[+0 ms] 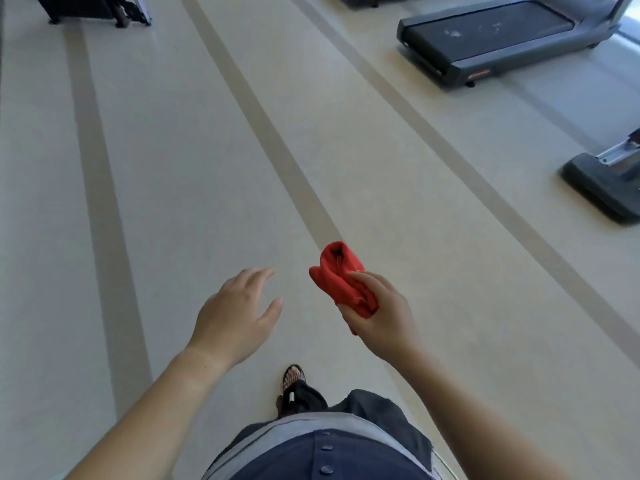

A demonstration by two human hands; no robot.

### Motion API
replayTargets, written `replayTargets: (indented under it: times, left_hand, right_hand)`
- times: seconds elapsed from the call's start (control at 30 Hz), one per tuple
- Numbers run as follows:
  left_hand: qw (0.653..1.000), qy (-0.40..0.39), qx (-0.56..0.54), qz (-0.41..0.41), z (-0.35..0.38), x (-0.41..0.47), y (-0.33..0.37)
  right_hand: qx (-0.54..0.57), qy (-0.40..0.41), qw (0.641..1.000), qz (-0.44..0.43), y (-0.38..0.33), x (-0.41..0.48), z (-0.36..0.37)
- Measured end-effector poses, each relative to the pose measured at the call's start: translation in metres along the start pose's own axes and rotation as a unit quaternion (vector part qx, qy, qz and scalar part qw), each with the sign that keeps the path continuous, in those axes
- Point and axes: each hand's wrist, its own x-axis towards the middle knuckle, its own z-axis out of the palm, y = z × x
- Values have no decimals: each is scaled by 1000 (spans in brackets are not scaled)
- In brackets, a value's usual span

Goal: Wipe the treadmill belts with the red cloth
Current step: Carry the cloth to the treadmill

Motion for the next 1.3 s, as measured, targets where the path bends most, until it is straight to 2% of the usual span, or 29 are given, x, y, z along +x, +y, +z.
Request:
replayTargets:
  times: [0.07,0.2,0.43,0.73,1.07,1.3]
  left_hand:
    - [1000,13,6,3,-22,52,-1]
    - [1000,4,16,26,-46,141,12]
    - [996,-22,28,87,-55,341,58]
    - [990,-6,13,142,-106,608,174]
    - [972,-50,22,227,-88,864,287]
    - [954,-72,54,286,-102,1054,398]
  right_hand:
    - [-9,12,1000,-20,-13,51,-1]
    - [23,38,999,-3,-26,133,-10]
    - [29,96,995,13,0,311,-59]
    - [33,125,991,19,6,551,-180]
    - [46,198,976,78,64,760,-273]
    - [42,260,957,118,91,913,-382]
